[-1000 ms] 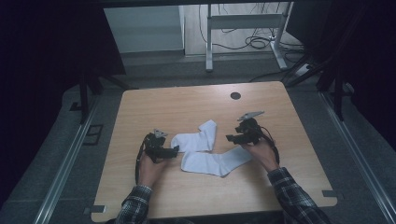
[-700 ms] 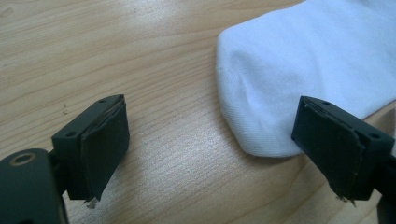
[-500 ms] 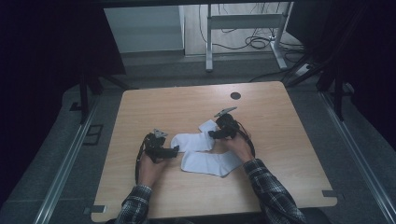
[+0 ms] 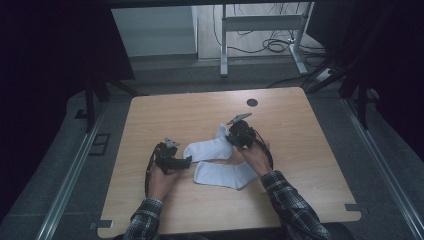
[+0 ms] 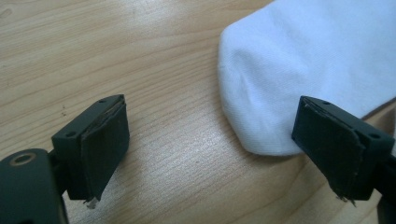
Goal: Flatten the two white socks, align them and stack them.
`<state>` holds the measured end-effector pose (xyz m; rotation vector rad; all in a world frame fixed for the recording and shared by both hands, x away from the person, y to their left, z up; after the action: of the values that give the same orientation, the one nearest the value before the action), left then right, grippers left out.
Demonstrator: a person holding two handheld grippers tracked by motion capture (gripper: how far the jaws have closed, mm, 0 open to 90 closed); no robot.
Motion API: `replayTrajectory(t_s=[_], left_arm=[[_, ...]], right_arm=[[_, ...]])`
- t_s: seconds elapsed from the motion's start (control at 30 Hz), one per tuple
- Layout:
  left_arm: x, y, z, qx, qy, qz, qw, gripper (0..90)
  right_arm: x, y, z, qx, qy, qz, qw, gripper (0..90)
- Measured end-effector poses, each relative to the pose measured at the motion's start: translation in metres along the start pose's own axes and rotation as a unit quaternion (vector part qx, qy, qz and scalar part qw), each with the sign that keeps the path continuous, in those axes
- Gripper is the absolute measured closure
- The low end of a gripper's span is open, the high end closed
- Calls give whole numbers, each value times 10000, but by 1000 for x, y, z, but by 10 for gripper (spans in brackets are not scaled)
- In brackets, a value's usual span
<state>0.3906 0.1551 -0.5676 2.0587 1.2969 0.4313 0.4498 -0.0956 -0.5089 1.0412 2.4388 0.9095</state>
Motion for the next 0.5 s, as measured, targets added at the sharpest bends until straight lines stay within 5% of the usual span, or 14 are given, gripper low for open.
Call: replayTrajectory(t_s=[0.1,0.17,0.23,0.4,0.5], left_arm=[[0,0,0,-12,-1,2,10000,115],[0,0,0,-18,-2,-7,10000,115],[0,0,-1,0,-12,18,10000,116],[2,-1,-2,19,-52,63,10000,120],[2,-1,-2,21,-56,68,10000,120]], right_arm=[[13,14,-11,-158,59,-226,9996,725],[25,18,-6,-7,272,-363,9990,605],[33,16,3,98,278,-548,9981,586],[18,7,15,93,279,-297,9991,558],[2,1,17,94,211,-238,9994,633]])
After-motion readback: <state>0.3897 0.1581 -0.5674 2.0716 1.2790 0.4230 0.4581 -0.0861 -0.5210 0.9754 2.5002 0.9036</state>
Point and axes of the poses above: each handheld gripper's, and its own axes: z roughly forward along the jaws, y roughly out of its top, x roughly to its left, the point moved 3 cm from there along z, roughly forward along the jaws, and after that the axes turned 2 degrees about -y, right-handed, at the moved point
